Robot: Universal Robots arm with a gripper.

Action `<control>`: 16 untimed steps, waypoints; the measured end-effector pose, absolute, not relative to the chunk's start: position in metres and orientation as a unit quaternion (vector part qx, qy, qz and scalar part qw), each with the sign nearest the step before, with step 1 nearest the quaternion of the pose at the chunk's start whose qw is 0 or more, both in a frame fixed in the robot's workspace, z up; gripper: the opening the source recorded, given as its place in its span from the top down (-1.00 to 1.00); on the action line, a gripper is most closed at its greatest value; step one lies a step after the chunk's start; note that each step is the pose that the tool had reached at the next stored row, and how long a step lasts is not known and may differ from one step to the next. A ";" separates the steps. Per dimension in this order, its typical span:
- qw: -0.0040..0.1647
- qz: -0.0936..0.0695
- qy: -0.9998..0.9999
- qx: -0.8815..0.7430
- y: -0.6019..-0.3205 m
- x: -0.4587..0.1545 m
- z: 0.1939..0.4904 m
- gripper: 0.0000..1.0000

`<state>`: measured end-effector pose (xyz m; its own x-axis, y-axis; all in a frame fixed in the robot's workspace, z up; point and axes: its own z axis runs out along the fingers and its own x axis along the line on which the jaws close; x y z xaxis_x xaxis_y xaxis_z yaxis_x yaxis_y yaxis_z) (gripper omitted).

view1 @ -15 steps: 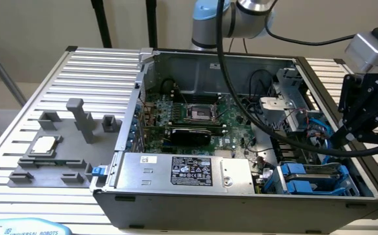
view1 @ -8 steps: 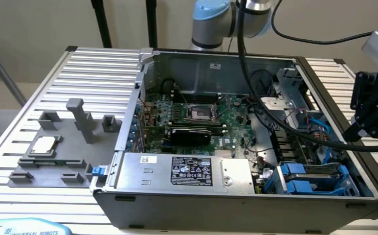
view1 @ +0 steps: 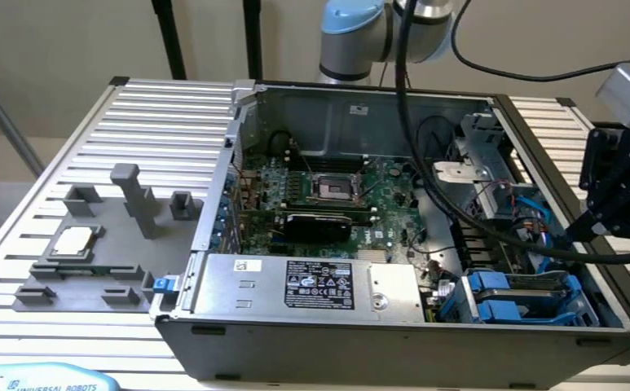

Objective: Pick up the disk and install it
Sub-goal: 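Insert the first disk wire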

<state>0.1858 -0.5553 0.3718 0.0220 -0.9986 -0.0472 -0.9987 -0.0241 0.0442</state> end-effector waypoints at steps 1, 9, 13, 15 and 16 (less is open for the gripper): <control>0.001 0.032 0.698 -0.715 -0.555 0.182 0.370 0.79; 0.001 0.032 0.699 -0.715 -0.555 0.157 0.361 0.79; 0.001 0.032 0.699 -0.715 -0.555 0.155 0.362 0.79; 0.001 0.032 0.699 -0.715 -0.555 0.155 0.365 0.79; 0.001 0.032 0.699 -0.715 -0.555 0.155 0.368 0.79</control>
